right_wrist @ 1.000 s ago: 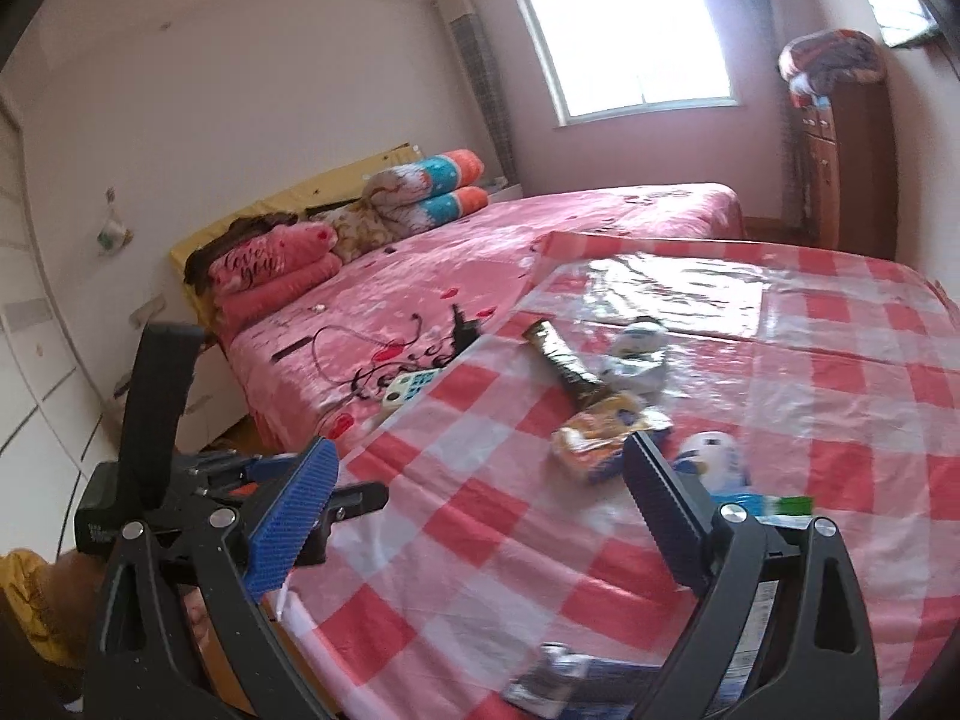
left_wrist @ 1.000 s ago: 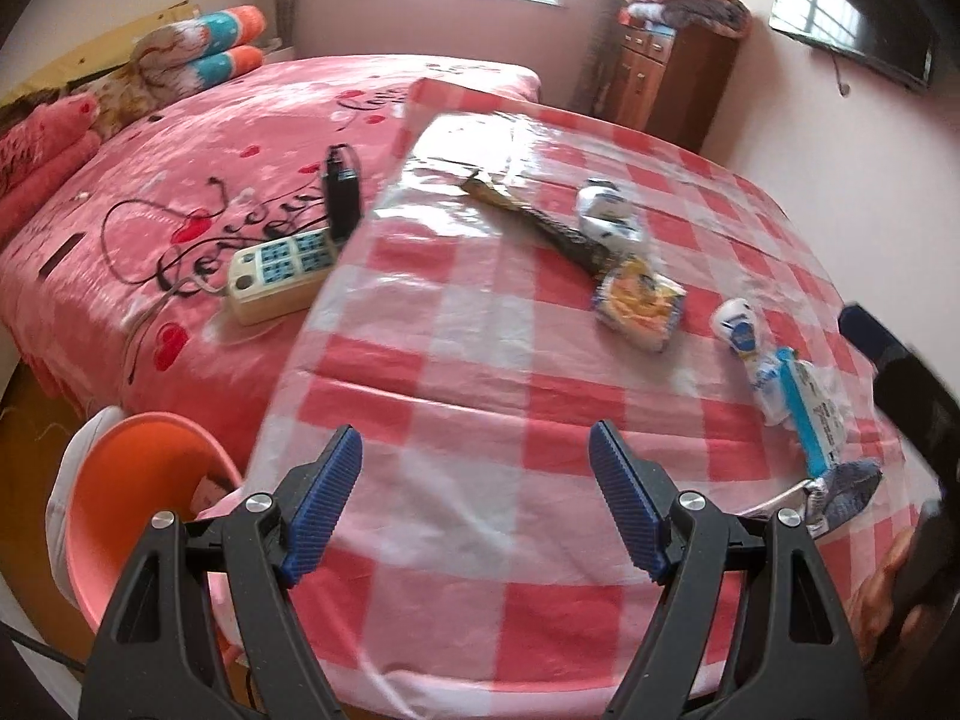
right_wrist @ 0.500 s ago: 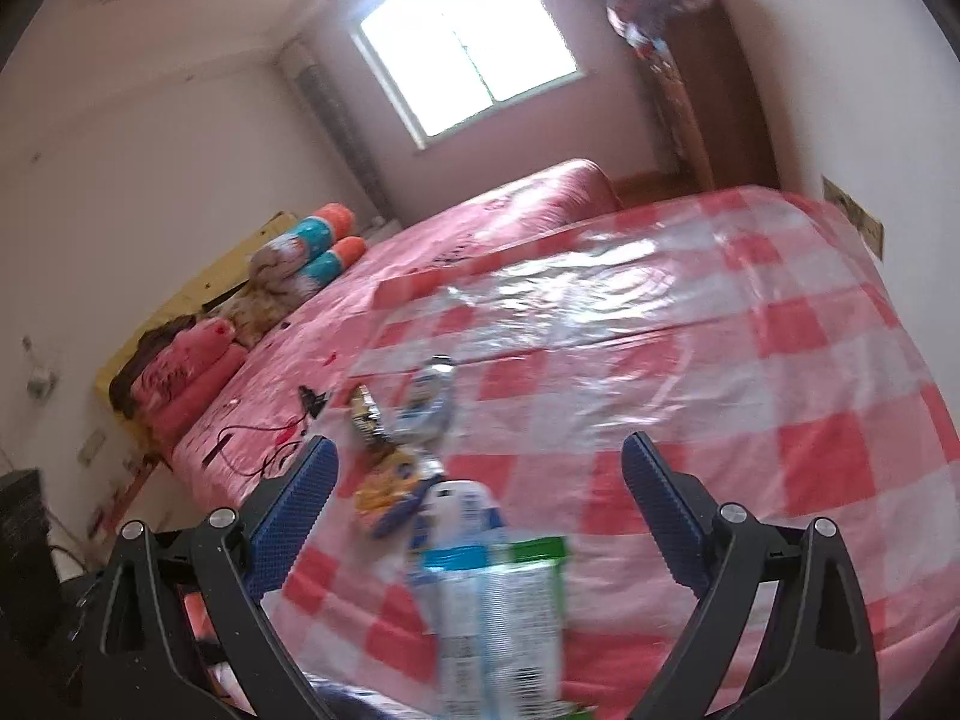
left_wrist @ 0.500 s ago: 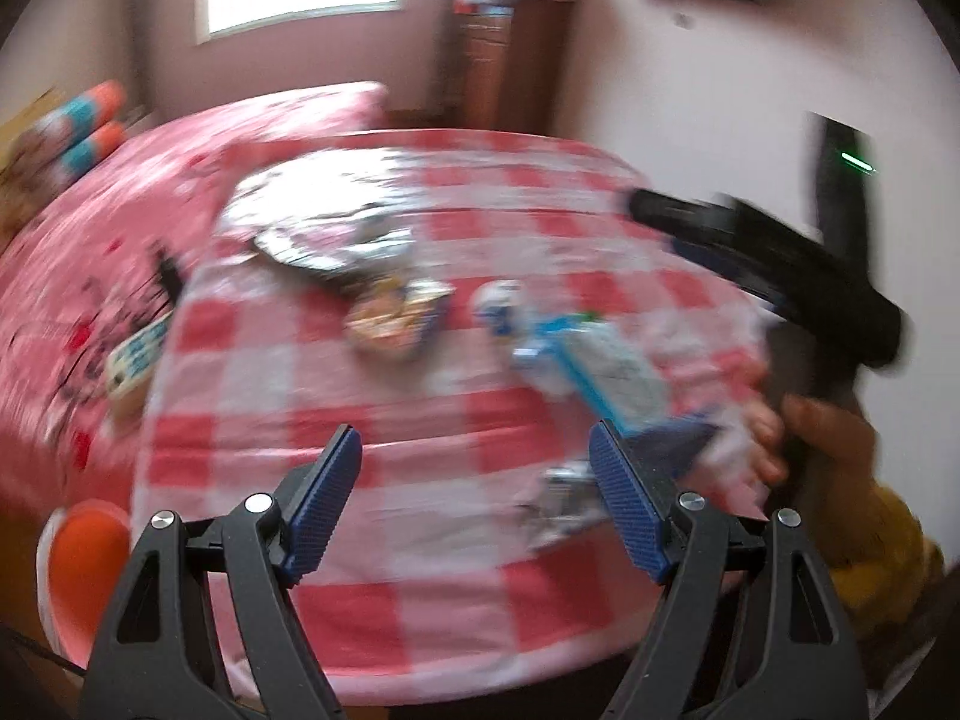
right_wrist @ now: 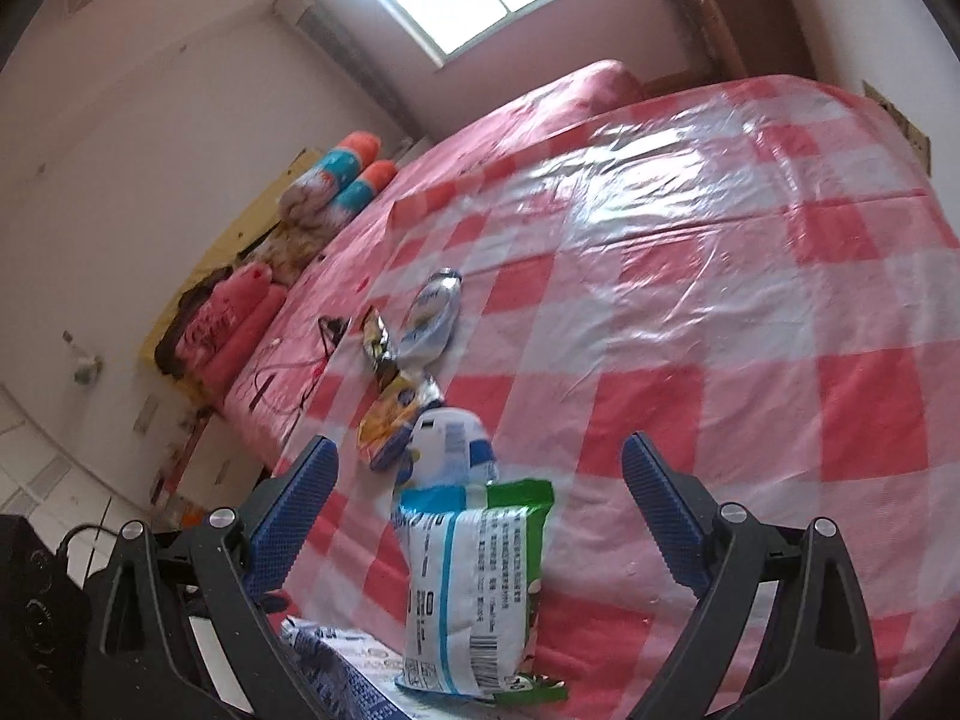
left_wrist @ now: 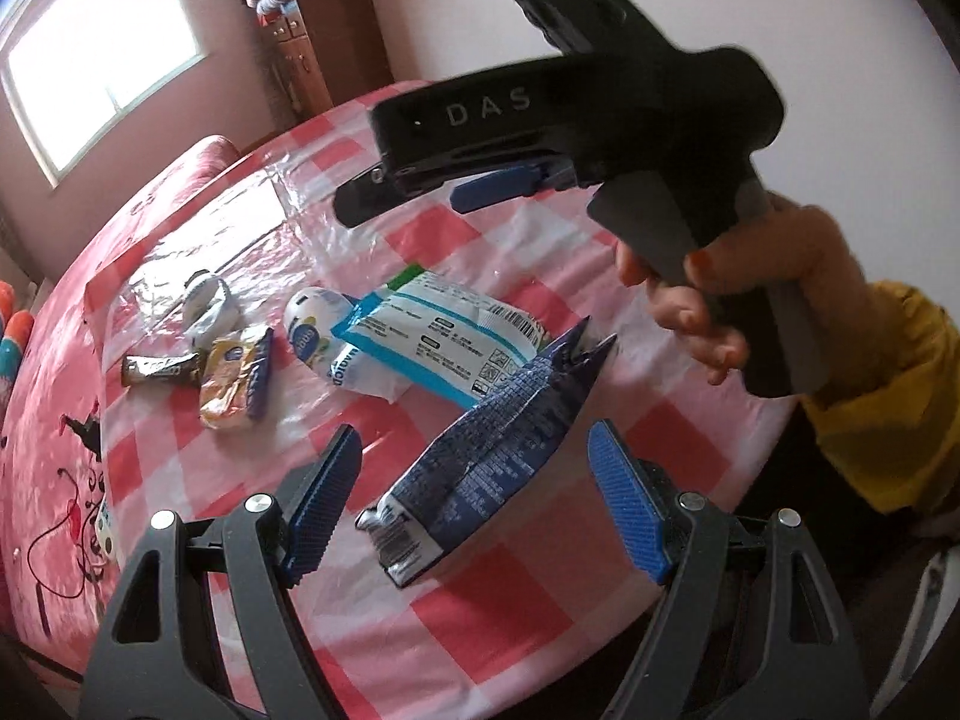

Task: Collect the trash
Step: 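Grasp the blue milk carton with the left tool while the right tool grasps the white-green milk pouch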

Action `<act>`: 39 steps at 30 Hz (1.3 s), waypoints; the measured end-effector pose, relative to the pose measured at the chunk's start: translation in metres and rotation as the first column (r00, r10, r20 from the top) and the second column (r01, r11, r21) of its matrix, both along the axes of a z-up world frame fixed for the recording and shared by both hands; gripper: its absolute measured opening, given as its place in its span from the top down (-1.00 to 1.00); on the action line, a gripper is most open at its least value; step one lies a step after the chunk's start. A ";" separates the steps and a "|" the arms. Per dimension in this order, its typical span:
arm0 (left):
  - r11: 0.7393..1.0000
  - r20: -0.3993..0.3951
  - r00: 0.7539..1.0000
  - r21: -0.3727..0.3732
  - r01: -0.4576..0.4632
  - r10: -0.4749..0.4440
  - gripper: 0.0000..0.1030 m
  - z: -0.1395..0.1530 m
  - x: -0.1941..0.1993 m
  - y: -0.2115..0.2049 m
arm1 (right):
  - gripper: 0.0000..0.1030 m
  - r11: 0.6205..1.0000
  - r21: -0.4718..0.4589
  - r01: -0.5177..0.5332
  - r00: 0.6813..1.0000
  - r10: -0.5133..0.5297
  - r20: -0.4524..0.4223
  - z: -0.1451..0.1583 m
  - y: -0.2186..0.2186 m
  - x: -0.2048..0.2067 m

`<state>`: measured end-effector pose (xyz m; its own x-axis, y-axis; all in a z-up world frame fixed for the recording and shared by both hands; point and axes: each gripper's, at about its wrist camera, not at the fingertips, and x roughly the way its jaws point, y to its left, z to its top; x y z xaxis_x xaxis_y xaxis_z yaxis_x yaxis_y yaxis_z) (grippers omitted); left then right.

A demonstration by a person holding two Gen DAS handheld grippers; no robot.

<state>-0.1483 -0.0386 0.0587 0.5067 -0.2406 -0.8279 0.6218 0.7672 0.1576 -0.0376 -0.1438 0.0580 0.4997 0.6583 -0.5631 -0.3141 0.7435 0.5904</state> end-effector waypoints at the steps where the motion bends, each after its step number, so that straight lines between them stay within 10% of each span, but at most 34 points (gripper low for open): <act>1: 1.000 -0.004 1.000 0.006 0.003 -0.003 -0.53 -0.002 0.001 -0.001 | -0.83 1.000 -0.002 -0.025 1.000 0.025 -0.007 -0.001 0.003 0.000; 14: 1.000 -0.061 0.998 -0.004 0.009 -0.009 -0.39 -0.024 0.017 -0.010 | -0.83 0.985 -0.077 -0.152 0.988 0.149 -0.034 -0.005 0.030 -0.004; 27: 0.995 -0.041 0.998 -0.084 -0.050 0.047 0.26 -0.021 -0.002 0.002 | -0.82 0.980 -0.131 -0.151 0.989 0.149 -0.025 -0.010 0.032 -0.004; 39: 0.969 -0.071 0.985 -0.183 -0.168 0.157 0.29 -0.002 -0.013 0.056 | -0.73 0.968 -0.201 -0.152 0.988 0.152 -0.014 -0.014 0.042 -0.007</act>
<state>-0.1615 0.0172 0.0567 0.5060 -0.3128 -0.8038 0.4899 0.8712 -0.0306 -0.0447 -0.1017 0.0443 0.4032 0.6001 -0.6909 -0.4331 0.7902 0.4336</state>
